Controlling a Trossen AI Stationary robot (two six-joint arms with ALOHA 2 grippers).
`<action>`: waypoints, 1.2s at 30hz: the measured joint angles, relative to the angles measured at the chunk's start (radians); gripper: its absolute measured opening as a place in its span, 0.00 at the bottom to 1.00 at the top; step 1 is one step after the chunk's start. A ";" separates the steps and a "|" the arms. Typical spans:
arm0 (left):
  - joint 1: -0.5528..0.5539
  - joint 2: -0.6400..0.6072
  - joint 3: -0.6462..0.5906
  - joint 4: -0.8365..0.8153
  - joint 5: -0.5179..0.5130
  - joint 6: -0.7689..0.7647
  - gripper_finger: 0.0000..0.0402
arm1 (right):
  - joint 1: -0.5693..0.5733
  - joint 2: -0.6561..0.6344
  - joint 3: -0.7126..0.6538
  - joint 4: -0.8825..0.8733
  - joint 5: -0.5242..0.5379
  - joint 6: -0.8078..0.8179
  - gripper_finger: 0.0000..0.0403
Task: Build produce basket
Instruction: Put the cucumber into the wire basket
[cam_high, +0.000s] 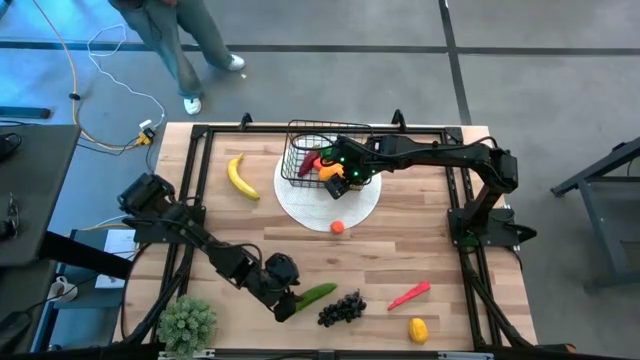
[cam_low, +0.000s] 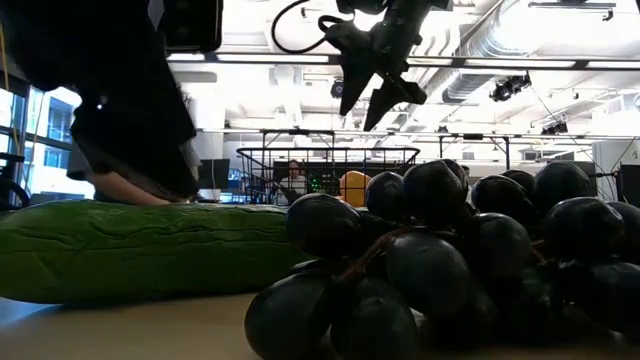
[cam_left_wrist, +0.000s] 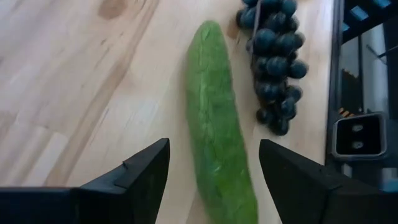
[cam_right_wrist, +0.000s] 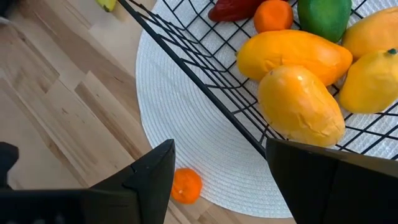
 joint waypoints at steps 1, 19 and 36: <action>-0.002 0.010 0.000 0.012 0.000 0.000 0.60 | 0.000 0.000 0.000 0.000 0.000 0.000 0.58; -0.014 0.133 0.001 0.092 0.016 -0.015 0.59 | 0.000 0.000 0.000 -0.003 0.011 0.000 0.58; -0.014 0.135 0.001 0.078 -0.003 0.038 0.27 | 0.012 0.000 0.000 -0.008 0.017 0.002 0.58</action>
